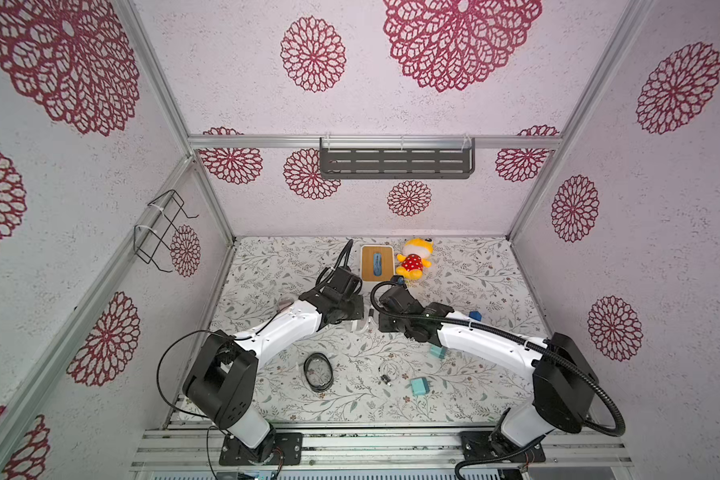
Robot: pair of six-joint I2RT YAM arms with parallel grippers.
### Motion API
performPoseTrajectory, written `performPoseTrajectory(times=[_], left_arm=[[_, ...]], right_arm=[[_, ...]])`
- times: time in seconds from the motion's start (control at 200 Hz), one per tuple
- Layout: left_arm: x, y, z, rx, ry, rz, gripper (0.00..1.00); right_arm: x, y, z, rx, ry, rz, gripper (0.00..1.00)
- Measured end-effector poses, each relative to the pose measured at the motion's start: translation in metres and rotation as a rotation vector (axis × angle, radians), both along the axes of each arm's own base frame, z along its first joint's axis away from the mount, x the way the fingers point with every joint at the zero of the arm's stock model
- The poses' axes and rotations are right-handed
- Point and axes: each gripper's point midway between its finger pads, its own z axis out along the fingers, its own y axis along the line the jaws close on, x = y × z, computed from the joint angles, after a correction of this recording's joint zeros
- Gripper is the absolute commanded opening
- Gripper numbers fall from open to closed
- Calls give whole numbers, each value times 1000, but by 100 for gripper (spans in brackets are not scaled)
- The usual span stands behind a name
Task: Pack away charging kits
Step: Place the charging cable in the storage bag.
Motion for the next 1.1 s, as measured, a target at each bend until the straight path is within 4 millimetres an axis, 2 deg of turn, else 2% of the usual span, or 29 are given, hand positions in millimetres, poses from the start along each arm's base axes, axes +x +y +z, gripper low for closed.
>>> performPoseTrajectory(times=[0.105, 0.205, 0.31, 0.405, 0.745, 1.101], left_arm=[[-1, -3, 1, -12, 2, -11, 0], [-2, -7, 2, -31, 9, -28, 0], [-4, -14, 4, -65, 10, -52, 0], [-9, -17, 3, -93, 15, -75, 0], [-21, -43, 8, -219, 46, -190, 0], [-22, -47, 7, -244, 59, -209, 0]], right_arm=[[5, 6, -11, -23, 19, 0, 0], [8, 10, -30, -61, 48, 2, 0], [8, 9, -53, -105, 84, 2, 0], [7, 8, -63, -126, 100, 2, 0], [8, 10, -64, -127, 97, 7, 0], [8, 12, -63, -123, 97, 19, 0]])
